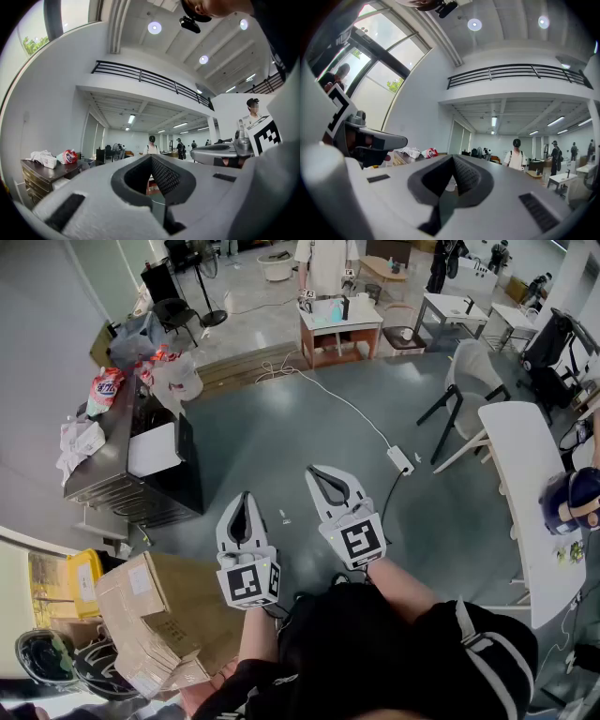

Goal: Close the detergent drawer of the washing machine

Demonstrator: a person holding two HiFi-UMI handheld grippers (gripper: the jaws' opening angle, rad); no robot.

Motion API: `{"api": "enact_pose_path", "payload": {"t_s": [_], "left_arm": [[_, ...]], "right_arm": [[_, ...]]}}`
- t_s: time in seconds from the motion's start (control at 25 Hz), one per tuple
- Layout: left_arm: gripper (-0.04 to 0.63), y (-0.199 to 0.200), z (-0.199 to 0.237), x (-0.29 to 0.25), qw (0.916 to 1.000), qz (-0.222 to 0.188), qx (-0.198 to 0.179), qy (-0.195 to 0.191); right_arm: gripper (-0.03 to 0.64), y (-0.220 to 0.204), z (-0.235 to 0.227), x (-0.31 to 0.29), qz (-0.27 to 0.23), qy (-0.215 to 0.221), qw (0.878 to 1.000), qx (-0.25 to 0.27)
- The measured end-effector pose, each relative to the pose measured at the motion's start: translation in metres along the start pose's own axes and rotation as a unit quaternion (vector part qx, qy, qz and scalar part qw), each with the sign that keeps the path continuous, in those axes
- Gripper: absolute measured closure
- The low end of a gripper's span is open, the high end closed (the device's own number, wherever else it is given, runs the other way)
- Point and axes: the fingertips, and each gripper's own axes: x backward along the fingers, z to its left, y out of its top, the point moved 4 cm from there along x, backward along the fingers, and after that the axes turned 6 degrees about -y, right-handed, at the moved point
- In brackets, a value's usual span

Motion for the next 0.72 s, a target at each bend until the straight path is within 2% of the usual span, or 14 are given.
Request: {"api": "enact_pose_path", "payload": {"t_s": [0.28,0.44,0.52,0.6,0.64,0.68,0.72], "left_arm": [[0.589,-0.014,0.003,0.003,0.9994,0.017,0.014,-0.025],[0.586,-0.019,0.009,0.009,0.9997,0.019,0.011,-0.008],[0.586,-0.021,0.015,0.013,0.9997,0.018,0.016,-0.002],[0.586,-0.024,0.022,0.015,0.9995,0.023,0.021,-0.002],[0.551,-0.026,0.025,0.016,0.9993,0.027,0.024,-0.005],[0.471,-0.029,0.029,0.017,0.9991,0.031,0.027,-0.009],[0.465,-0.031,0.033,0.018,0.9989,0.034,0.031,-0.013]], "right_arm": [[0.611,-0.005,0.011,-0.004,-0.001,0.005,1.000,-0.012],[0.608,-0.013,0.022,-0.005,0.006,0.019,1.000,-0.011],[0.551,-0.017,0.027,-0.008,0.016,0.025,1.000,-0.006],[0.543,-0.018,0.030,-0.011,0.019,0.022,1.000,-0.004],[0.541,-0.018,0.032,-0.013,0.019,0.019,1.000,-0.002],[0.537,-0.018,0.033,-0.015,0.020,0.016,1.000,-0.001],[0.534,-0.019,0.034,-0.017,0.022,0.012,1.000,-0.001]]}}
